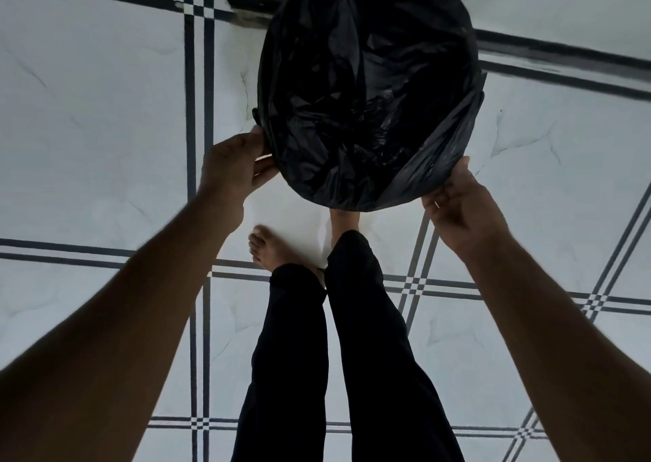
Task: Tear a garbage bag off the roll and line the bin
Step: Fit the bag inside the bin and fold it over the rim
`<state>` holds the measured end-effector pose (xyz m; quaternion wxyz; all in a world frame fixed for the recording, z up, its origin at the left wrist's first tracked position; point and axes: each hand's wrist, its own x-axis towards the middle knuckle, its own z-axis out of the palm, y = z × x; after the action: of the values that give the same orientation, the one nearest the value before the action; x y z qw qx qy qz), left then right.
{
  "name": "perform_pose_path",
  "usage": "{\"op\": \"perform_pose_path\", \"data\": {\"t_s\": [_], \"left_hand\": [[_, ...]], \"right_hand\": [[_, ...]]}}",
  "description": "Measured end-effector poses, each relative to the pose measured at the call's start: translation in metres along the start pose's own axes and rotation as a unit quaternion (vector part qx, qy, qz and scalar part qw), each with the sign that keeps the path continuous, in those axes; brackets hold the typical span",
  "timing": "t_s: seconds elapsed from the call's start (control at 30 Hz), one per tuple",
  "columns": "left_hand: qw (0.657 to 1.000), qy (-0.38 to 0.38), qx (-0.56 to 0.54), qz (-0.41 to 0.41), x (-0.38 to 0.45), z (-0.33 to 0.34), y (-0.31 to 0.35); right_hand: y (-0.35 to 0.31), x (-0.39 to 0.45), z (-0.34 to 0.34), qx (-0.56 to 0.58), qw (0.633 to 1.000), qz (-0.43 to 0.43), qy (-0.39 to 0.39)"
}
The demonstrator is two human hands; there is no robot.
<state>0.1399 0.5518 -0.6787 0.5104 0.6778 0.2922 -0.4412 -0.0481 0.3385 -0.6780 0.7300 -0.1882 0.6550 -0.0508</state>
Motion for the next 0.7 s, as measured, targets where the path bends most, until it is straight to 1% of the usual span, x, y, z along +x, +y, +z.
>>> {"op": "perform_pose_path", "data": {"t_s": [0.07, 0.17, 0.27, 0.4, 0.53, 0.63, 0.7], "left_hand": [[1.000, 0.001, -0.009, -0.008, 0.000, 0.002, 0.002], [1.000, 0.002, -0.017, -0.021, -0.001, 0.003, 0.001], [0.999, 0.004, -0.037, -0.027, -0.001, 0.003, 0.000], [0.997, 0.011, -0.069, -0.039, 0.002, 0.004, -0.002], [0.998, -0.007, -0.058, -0.026, 0.004, 0.002, -0.004], [0.999, -0.012, -0.048, -0.023, 0.003, 0.006, -0.005], [0.998, -0.014, -0.059, -0.032, 0.001, 0.011, -0.004]], "right_hand": [[-0.002, 0.001, -0.002, 0.021, 1.000, 0.007, -0.005], [-0.004, 0.006, -0.006, 0.070, 0.997, 0.038, 0.018], [-0.007, 0.013, -0.005, 0.070, 0.995, 0.055, 0.036], [-0.012, 0.026, -0.005, 0.031, 0.995, 0.071, 0.059], [-0.017, 0.042, 0.005, -0.102, 0.982, 0.082, 0.135], [-0.016, 0.057, 0.009, -0.107, 0.980, 0.082, 0.149], [-0.015, 0.052, 0.010, -0.114, 0.981, 0.061, 0.148]]}}
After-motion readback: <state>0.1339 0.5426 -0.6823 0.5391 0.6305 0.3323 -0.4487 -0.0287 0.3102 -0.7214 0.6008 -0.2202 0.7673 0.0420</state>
